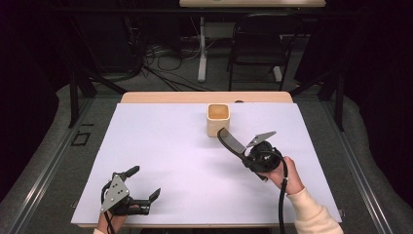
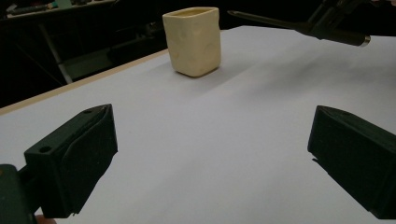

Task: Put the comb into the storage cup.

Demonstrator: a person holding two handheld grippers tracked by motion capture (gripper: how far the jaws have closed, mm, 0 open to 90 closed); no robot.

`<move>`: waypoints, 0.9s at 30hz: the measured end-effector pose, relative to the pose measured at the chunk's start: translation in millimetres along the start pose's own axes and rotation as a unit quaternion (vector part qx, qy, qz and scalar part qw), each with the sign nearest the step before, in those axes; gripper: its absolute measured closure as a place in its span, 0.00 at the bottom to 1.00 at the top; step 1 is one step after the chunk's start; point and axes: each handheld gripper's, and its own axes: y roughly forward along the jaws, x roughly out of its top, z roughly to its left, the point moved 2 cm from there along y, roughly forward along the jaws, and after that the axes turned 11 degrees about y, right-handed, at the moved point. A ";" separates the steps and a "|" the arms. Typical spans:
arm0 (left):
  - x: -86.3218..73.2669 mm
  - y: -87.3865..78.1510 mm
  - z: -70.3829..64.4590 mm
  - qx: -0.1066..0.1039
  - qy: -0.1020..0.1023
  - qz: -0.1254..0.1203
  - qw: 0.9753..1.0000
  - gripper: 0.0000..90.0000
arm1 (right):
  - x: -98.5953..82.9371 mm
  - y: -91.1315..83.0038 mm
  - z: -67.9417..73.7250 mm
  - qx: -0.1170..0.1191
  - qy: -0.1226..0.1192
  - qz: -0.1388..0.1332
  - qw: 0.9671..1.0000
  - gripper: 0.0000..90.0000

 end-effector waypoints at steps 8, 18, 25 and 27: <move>0.0 0.0 0.0 0.000 0.001 0.000 1.000 0.01 | -2.1 -2.2 -4.1 0.003 0.013 -0.017 1.000 0.81; 0.1 0.6 -0.4 -0.002 0.002 0.002 1.000 0.02 | 0.0 -6.7 -2.8 -0.002 0.013 -0.044 0.999 0.81; 0.1 0.6 -0.6 -0.002 0.002 0.001 1.000 0.01 | 2.0 -10.0 -2.2 -0.003 0.013 -0.060 0.998 0.81; 0.1 0.7 -0.6 -0.002 0.001 0.002 1.000 0.02 | 2.8 -10.9 -2.0 -0.004 0.013 -0.064 0.998 0.81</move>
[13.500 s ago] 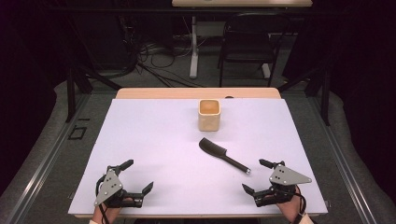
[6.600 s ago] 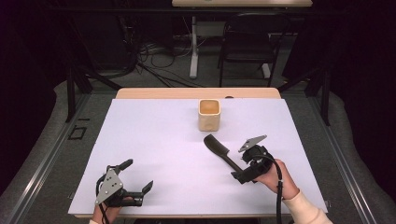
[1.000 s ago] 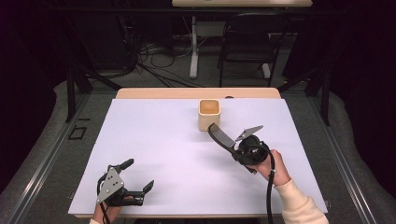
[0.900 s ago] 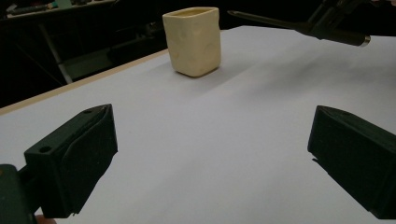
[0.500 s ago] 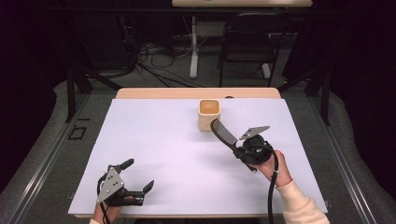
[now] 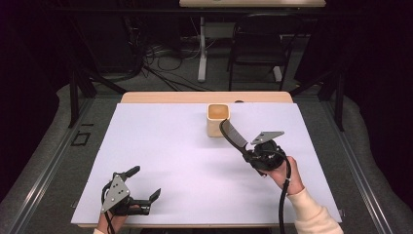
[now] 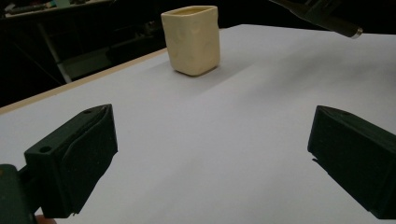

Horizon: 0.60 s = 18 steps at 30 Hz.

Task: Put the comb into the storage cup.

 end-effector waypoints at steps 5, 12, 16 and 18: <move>0.0 -0.1 0.1 0.000 0.002 0.000 1.000 0.01 | 1.7 -2.3 0.0 0.001 0.002 -0.011 1.000 0.81; 0.0 0.2 -0.1 0.000 0.000 0.000 1.000 0.02 | 5.2 -5.9 -2.2 -0.004 0.004 -0.029 1.000 0.81; 0.1 0.1 -0.1 0.000 0.001 0.001 1.000 0.01 | 5.7 -4.7 -2.7 -0.004 0.003 -0.036 0.999 0.81; 0.1 0.1 -0.1 0.000 0.001 0.000 1.000 0.02 | 6.0 -3.5 -2.6 -0.005 0.004 -0.040 0.999 0.81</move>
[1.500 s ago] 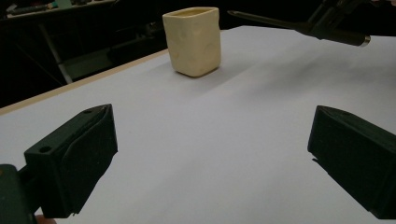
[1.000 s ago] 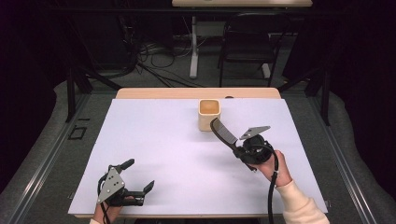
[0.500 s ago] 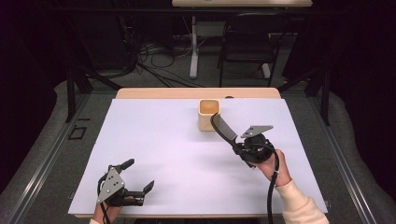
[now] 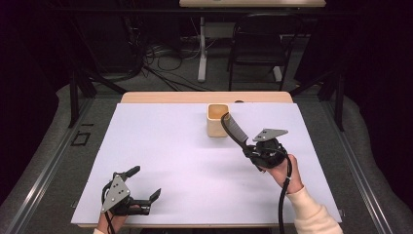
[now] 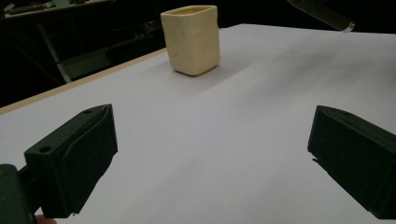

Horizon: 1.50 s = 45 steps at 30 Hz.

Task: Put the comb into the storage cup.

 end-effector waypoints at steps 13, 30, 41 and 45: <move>-0.1 -0.2 0.2 0.002 0.000 0.001 1.000 0.01 | 4.0 -0.3 -1.2 -0.004 -0.003 -0.018 1.000 0.81; -0.3 0.4 0.0 0.002 0.000 0.002 1.000 0.01 | 14.6 1.5 -5.7 -0.006 0.005 -0.047 0.999 0.81; -0.5 0.7 0.3 0.004 -0.001 0.003 1.000 0.02 | 22.6 1.3 -11.5 -0.012 0.002 -0.051 0.999 0.81; -0.4 0.5 0.1 0.004 0.000 0.003 1.000 0.02 | 29.5 0.5 -12.0 -0.013 -0.003 -0.053 0.998 0.81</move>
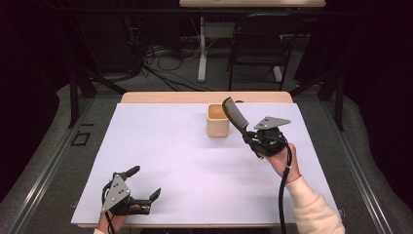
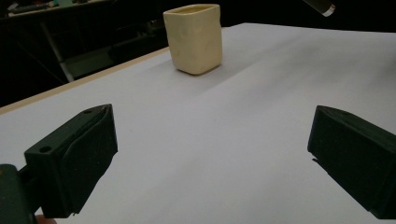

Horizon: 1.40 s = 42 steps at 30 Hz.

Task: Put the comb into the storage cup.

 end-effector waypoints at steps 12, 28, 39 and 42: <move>-0.3 0.3 0.1 -0.001 0.000 0.001 1.000 0.02 | 16.5 1.6 -1.2 -0.002 -0.007 -0.005 1.000 0.81; -0.3 0.2 0.4 -0.001 0.001 0.001 1.000 0.02 | 37.0 15.7 -3.0 0.001 -0.004 -0.008 1.000 0.81; -0.3 0.0 0.4 -0.001 -0.001 -0.002 1.000 0.02 | 46.0 26.0 -1.9 0.002 -0.003 -0.016 1.000 0.81; -0.4 0.0 0.5 0.000 -0.002 -0.001 1.000 0.02 | 49.4 30.3 -1.4 0.005 -0.002 -0.019 1.000 0.81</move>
